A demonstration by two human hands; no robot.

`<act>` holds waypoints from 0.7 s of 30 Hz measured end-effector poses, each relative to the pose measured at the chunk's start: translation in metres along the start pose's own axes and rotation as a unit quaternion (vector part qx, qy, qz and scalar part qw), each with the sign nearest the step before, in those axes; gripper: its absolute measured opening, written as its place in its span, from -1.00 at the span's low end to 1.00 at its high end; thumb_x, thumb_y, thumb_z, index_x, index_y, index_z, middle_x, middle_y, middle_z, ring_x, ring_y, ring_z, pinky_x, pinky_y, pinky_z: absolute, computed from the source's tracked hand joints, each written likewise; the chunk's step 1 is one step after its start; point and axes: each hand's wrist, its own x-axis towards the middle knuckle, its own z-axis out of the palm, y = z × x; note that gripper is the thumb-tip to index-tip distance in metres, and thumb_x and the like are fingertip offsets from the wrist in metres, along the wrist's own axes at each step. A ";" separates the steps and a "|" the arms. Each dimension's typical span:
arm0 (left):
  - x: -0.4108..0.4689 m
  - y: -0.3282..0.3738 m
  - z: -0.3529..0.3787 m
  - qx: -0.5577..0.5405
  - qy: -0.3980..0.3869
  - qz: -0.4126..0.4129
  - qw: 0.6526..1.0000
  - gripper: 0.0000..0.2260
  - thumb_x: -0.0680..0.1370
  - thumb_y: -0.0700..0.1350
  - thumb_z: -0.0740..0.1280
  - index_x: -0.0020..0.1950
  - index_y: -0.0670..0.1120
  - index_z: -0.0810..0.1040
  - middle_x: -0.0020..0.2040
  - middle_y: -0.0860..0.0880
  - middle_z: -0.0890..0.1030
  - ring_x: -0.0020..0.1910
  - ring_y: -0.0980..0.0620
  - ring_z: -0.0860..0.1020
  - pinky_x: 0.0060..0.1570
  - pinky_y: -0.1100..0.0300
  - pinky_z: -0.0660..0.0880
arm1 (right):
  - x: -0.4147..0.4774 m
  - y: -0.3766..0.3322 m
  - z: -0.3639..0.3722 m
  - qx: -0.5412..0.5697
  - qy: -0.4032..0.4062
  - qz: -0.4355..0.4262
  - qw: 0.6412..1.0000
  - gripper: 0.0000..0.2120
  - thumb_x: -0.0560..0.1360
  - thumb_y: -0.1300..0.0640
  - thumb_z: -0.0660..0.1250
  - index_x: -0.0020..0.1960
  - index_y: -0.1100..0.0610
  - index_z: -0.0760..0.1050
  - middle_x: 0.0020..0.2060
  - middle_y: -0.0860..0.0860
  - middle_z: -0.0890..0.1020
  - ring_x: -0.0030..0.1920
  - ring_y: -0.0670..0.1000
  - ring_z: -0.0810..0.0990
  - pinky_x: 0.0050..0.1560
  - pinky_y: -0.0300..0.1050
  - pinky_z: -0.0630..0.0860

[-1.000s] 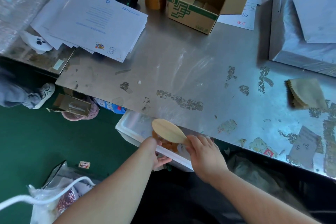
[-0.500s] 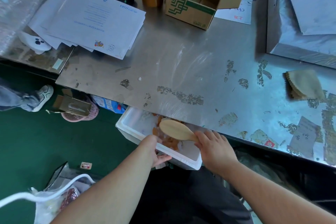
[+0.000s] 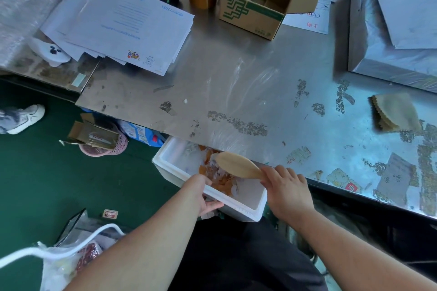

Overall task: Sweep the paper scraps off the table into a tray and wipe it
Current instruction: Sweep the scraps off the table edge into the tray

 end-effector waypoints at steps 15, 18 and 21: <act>-0.001 0.005 -0.002 0.023 0.009 -0.021 0.999 -0.86 0.57 -0.28 0.38 0.11 -0.27 0.54 -0.03 -0.30 0.57 -0.10 -0.36 0.65 -0.01 -0.28 0.66 | -0.004 -0.044 -0.039 0.435 -0.122 0.113 0.885 -0.81 0.64 -0.12 0.23 0.04 -0.03 0.50 -0.28 0.02 0.71 -0.34 0.11 0.69 -0.17 0.11 0.69; -0.004 0.006 -0.002 0.027 0.019 -0.029 0.999 -0.82 0.57 -0.28 0.40 0.15 -0.27 0.55 0.08 -0.30 0.57 -0.05 -0.37 0.65 -0.04 -0.29 0.67 | 0.002 -0.046 -0.051 0.446 -0.128 0.114 0.878 -0.80 0.65 -0.10 0.22 0.06 0.00 0.52 -0.26 0.04 0.73 -0.33 0.11 0.72 -0.17 0.03 0.70; -0.005 0.005 -0.003 0.025 0.022 -0.021 0.999 -0.81 0.57 -0.28 0.38 0.17 -0.27 0.54 0.14 -0.29 0.56 -0.02 -0.38 0.66 -0.13 -0.32 0.67 | 0.012 -0.048 -0.062 0.484 -0.131 0.136 0.854 -0.76 0.66 -0.05 0.19 0.08 0.10 0.52 -0.24 0.07 0.74 -0.28 0.15 0.73 -0.16 0.06 0.71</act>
